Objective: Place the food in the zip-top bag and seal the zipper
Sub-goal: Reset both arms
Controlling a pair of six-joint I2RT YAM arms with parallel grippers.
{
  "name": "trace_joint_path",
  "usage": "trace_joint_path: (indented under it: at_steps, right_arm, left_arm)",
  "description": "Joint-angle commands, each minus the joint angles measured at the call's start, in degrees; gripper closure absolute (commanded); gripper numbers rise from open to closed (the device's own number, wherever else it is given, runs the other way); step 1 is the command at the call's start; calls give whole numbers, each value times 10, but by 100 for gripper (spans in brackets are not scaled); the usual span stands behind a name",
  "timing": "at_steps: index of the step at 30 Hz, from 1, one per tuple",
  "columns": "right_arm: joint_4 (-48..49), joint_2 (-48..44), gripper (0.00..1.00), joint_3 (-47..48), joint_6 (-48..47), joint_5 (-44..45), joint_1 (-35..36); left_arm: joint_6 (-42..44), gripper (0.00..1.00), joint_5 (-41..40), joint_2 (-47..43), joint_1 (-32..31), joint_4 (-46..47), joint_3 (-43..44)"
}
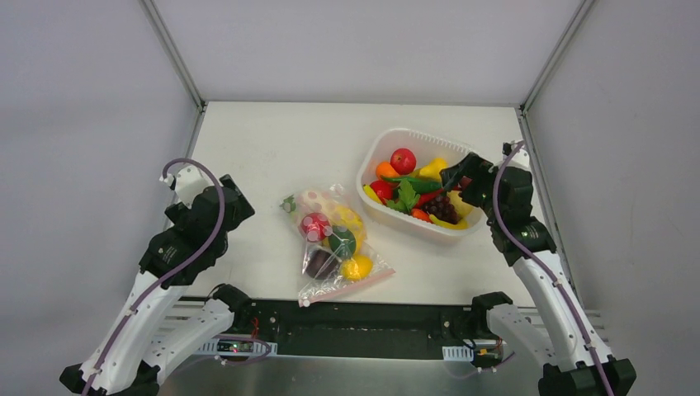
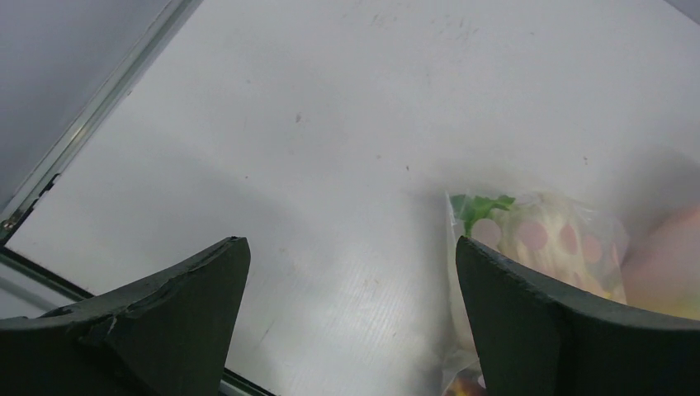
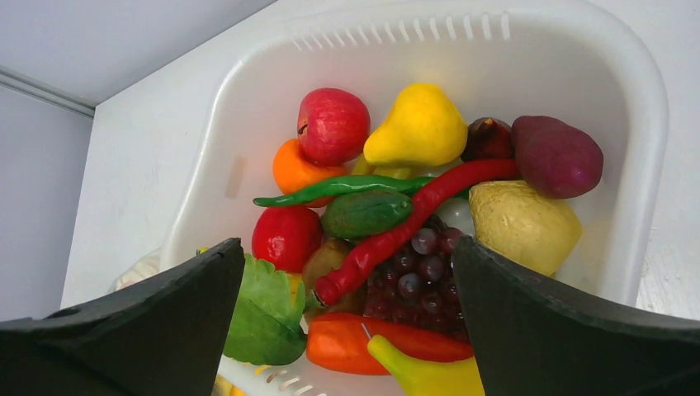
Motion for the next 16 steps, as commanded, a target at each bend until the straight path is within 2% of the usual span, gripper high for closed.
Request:
trace_joint_path:
  at_steps: [1, 6, 16]
  right_arm:
    - [14, -31, 0, -17, 19, -11, -1]
    - [9, -51, 0, -26, 6, -26, -1]
    - [27, -75, 0, -36, -2, -48, -1]
  left_arm:
    - [-59, 1, -70, 18, 4, -60, 13]
    - [-69, 1, -71, 7, 4, -57, 0]
    - [-29, 1, -72, -43, 3, -9, -15]
